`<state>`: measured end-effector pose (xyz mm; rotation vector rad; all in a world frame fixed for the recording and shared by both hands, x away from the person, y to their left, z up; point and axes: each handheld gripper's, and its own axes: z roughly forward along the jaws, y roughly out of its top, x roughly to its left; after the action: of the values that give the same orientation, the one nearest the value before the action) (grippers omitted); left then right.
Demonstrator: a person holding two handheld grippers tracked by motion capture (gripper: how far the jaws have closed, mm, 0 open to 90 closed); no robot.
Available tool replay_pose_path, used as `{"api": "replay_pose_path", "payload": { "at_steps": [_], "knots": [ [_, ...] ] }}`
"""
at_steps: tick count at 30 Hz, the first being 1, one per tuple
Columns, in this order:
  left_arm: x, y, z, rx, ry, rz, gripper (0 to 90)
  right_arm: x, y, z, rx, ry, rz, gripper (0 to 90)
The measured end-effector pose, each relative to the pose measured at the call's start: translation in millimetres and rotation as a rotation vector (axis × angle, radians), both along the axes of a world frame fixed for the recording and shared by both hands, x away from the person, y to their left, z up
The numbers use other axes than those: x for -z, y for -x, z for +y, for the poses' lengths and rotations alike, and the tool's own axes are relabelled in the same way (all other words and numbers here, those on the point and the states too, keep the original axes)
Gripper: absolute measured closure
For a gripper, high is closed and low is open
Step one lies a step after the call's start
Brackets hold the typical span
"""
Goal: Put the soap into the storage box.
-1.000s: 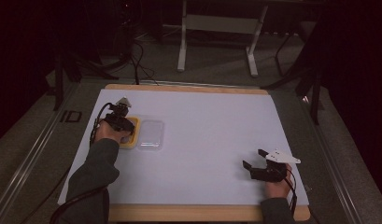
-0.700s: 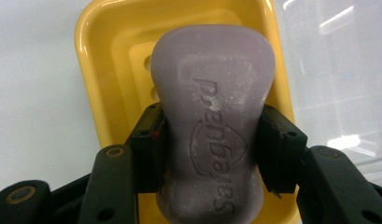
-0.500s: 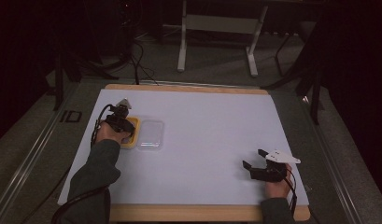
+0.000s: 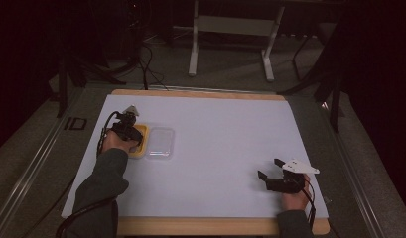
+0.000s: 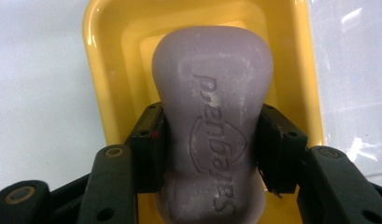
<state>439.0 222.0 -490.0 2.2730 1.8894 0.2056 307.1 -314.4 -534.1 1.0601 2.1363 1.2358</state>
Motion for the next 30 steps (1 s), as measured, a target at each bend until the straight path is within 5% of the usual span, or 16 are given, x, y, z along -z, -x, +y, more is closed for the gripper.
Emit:
{"api": "replay_pose_path", "payload": {
  "at_steps": [17, 30],
  "knots": [
    [-1.9, 2.1, 2.9, 0.008, 0.036, -0.001, 41.3, 0.0, 0.0, 0.3, -0.001, 0.002, 0.0, 14.5],
    [-22.3, 10.0, 2.5, 0.047, 0.042, -0.072, 36.8, 0.0, 0.1, 0.4, -0.001, 0.003, -0.001, 14.5]
  ]
}}
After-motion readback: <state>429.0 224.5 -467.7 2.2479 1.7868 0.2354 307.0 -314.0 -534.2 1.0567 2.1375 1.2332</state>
